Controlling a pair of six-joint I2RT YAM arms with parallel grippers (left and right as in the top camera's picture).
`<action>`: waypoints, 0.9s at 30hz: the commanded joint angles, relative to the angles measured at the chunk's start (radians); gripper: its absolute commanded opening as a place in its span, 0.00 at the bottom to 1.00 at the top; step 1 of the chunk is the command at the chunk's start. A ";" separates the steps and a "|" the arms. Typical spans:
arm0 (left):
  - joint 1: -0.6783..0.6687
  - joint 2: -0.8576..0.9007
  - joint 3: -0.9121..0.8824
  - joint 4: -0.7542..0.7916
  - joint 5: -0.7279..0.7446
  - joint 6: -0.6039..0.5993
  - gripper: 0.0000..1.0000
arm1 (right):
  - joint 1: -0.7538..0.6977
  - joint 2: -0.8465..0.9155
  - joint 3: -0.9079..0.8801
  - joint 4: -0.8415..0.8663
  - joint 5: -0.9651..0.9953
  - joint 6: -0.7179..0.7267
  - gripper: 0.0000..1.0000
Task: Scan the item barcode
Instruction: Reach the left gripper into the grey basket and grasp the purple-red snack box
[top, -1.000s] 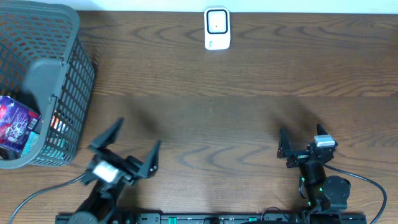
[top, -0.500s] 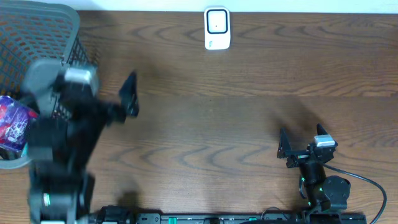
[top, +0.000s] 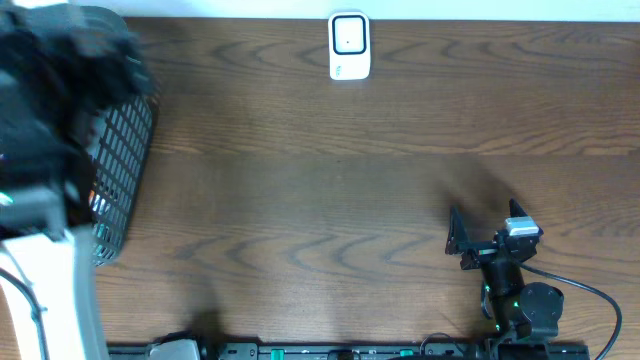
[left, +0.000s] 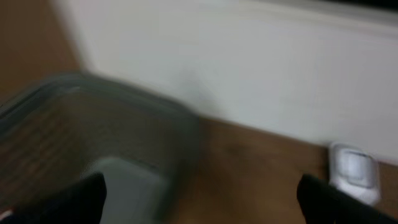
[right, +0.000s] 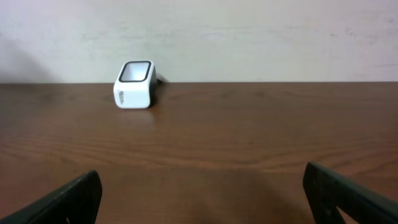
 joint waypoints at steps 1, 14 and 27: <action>0.145 0.143 0.163 -0.103 -0.084 -0.111 0.98 | -0.003 -0.004 -0.003 -0.002 -0.003 -0.007 0.99; 0.344 0.414 0.152 -0.333 -0.312 -0.161 0.98 | -0.003 -0.004 -0.003 -0.002 -0.003 -0.007 0.99; 0.345 0.617 0.101 -0.314 -0.399 -0.158 0.98 | -0.003 -0.004 -0.003 -0.002 -0.003 -0.007 0.99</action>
